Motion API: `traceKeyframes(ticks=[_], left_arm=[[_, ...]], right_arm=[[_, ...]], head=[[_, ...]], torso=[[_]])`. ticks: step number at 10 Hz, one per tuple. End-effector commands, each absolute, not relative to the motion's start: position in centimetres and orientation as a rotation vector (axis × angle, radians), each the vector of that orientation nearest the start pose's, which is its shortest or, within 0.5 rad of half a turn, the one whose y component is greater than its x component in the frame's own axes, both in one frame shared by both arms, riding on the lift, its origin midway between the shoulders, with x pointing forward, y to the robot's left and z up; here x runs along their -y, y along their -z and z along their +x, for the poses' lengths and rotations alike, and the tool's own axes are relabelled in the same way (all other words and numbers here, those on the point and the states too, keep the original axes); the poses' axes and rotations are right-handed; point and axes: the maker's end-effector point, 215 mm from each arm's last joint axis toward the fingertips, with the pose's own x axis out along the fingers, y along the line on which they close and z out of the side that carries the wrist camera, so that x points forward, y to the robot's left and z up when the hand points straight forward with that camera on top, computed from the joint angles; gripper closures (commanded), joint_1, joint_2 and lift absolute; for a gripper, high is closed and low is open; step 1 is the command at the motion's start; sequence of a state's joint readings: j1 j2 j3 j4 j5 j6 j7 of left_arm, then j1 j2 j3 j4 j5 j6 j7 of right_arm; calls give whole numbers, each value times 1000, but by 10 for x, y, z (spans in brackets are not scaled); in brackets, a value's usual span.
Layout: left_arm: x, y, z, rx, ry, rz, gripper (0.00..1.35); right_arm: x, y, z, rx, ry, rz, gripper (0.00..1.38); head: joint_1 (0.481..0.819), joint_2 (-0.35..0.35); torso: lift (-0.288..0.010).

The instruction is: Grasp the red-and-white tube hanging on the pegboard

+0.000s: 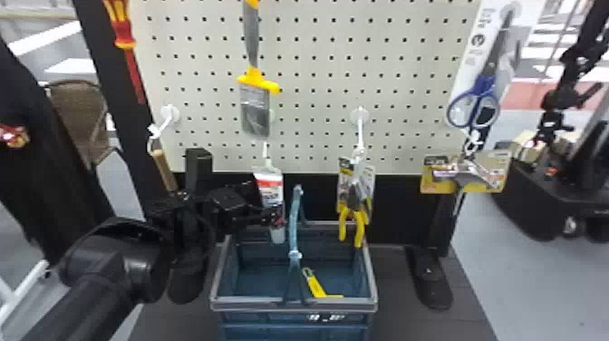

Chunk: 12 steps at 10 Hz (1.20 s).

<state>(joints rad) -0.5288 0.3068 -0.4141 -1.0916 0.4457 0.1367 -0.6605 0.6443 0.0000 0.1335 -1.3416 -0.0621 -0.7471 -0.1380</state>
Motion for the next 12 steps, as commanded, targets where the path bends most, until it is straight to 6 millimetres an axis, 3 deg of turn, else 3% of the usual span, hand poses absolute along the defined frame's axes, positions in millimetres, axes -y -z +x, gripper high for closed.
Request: traceKeyframes(ticks=[1, 2, 3, 4, 5, 12], left_arm=[[-87, 338, 649, -203, 866, -26, 260], [-87, 339, 649, -205, 862, -29, 774], [-87, 342, 649, -219, 860, -32, 872], [-88, 342, 649, -211, 855, -29, 888], [-89, 342, 649, -204, 851, -28, 1070], [-88, 345, 646, -195, 850, -36, 1090]], right_arm=[[198, 526, 281, -141, 73, 109, 262], [198, 526, 281, -141, 73, 109, 262], [197, 526, 281, -141, 72, 109, 262], [198, 527, 280, -144, 73, 110, 262], [198, 528, 279, -146, 73, 109, 262], [198, 526, 279, -143, 74, 111, 262]], head=[[549, 0], [549, 0], [549, 0], [549, 0], [549, 0], [549, 0]], torso=[[-100], [-100], [-100], [-100], [-100], [-100]])
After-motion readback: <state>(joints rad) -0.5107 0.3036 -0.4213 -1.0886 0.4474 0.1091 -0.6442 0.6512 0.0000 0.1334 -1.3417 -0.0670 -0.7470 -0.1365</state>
